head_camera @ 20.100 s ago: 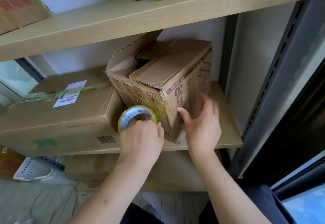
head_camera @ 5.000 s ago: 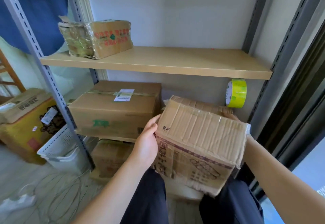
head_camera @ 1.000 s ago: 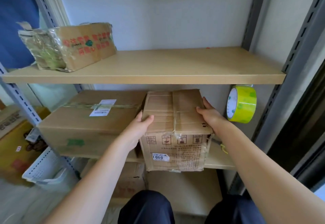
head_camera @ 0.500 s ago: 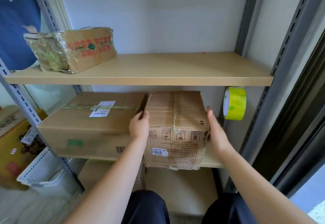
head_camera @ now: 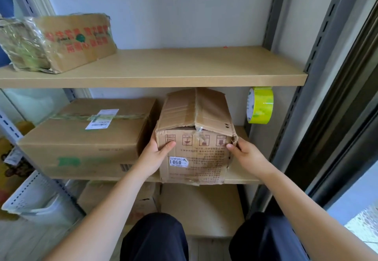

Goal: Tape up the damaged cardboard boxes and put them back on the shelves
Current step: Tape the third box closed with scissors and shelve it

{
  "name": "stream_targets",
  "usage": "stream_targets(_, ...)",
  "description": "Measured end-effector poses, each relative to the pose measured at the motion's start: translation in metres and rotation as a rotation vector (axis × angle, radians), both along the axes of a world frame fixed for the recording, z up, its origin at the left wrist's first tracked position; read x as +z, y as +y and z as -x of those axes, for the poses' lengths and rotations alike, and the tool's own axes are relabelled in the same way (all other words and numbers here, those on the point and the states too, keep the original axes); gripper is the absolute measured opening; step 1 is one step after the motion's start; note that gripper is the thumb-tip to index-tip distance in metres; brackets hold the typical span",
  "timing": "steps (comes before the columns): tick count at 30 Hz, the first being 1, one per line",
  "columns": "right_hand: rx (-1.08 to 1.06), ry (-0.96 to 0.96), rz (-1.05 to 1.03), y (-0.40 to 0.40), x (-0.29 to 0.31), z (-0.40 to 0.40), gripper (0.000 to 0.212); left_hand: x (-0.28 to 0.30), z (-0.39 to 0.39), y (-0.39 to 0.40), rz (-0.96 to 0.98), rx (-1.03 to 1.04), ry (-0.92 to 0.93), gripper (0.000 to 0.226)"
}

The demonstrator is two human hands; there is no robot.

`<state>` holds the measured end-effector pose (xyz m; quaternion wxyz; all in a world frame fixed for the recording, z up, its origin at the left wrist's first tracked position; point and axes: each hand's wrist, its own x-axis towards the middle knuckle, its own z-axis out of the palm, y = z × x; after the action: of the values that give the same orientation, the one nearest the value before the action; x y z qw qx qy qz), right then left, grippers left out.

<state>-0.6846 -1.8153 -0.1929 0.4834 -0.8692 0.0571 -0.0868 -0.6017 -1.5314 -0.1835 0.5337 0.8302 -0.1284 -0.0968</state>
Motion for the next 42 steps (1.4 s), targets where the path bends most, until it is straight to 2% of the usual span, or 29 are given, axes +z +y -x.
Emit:
stream_targets(2, -0.007, 0.016, 0.012, 0.0, 0.0, -0.001, 0.024, -0.004, -0.005, 0.004, -0.067, -0.003, -0.019, 0.048)
stream_targets(5, 0.014, 0.027, 0.005, 0.0, 0.005, 0.002, 0.023, -0.005, -0.007, 0.012, -0.126, -0.006, -0.033, 0.05)
stream_targets(8, 0.095, 0.098, 0.017, -0.005, 0.011, 0.012, 0.043, 0.003, -0.002, 0.014, -0.167, 0.023, -0.059, 0.055)
stream_targets(10, 0.099, 0.157, 0.11, -0.016, 0.009, 0.021, 0.056, 0.007, 0.007, 0.009, -0.233, 0.164, -0.136, 0.055)
stream_targets(12, -0.039, 0.162, 0.198, -0.031, 0.002, 0.036, 0.057, 0.013, 0.026, 0.0, -0.227, 0.413, -0.188, 0.058)
stream_targets(13, -0.147, 0.137, 0.173, -0.038, 0.0, 0.044, 0.054, 0.016, 0.039, -0.005, -0.19, 0.533, -0.227, 0.056)
stream_targets(15, -0.37, 0.043, -0.096, -0.048, 0.006, 0.06, 0.052, 0.024, 0.067, -0.02, -0.117, 0.622, -0.441, 0.045)
stream_targets(17, -0.531, -0.115, -0.303, -0.052, 0.027, 0.068, 0.041, 0.038, 0.091, -0.047, -0.011, 0.467, -0.646, 0.03)
stream_targets(18, -0.568, -0.19, -0.336, -0.051, 0.043, 0.069, 0.037, 0.047, 0.1, -0.065, 0.055, 0.345, -0.664, 0.022)
stream_targets(20, -0.561, -0.31, -0.321, -0.046, 0.079, 0.067, 0.042, 0.067, 0.111, -0.103, 0.182, 0.14, -0.621, 0.012)
stream_targets(22, -0.508, -0.366, -0.291, -0.04, 0.111, 0.062, 0.046, 0.09, 0.114, -0.141, 0.274, 0.02, -0.578, 0.019)
stream_targets(24, -0.418, -0.303, -0.355, -0.034, 0.136, 0.055, 0.036, 0.11, 0.113, -0.172, 0.288, -0.066, -0.513, 0.031)
stream_targets(26, -0.319, -0.224, -0.49, -0.035, 0.15, 0.047, 0.027, 0.126, 0.11, -0.194, 0.338, -0.077, -0.326, 0.037)
stream_targets(29, -0.256, -0.147, -0.654, -0.036, 0.161, 0.041, 0.035, 0.137, 0.106, -0.208, 0.392, -0.001, -0.019, 0.038)
stream_targets(31, -0.292, -0.084, -0.602, -0.034, 0.164, 0.039, 0.036, 0.136, 0.106, -0.209, 0.283, -0.044, -0.061, 0.026)
stream_targets(33, -0.35, -0.053, -0.582, -0.029, 0.168, 0.037, 0.035, 0.138, 0.107, -0.206, 0.227, -0.07, -0.168, 0.025)
stream_targets(35, -0.367, -0.04, -0.687, -0.025, 0.176, 0.036, 0.034, 0.15, 0.106, -0.202, 0.228, -0.052, -0.203, 0.029)
stream_targets(38, -0.349, 0.056, -0.76, -0.016, 0.194, 0.038, 0.016, 0.175, 0.105, -0.195, 0.223, -0.055, -0.162, 0.033)
stream_targets(40, -0.348, 0.13, -0.737, -0.01, 0.209, 0.042, 0.017, 0.193, 0.109, -0.19, 0.268, -0.074, -0.113, 0.033)
stream_targets(42, -0.303, 0.054, -0.723, -0.008, 0.226, 0.046, 0.023, 0.211, 0.116, -0.18, 0.272, -0.116, -0.192, 0.028)
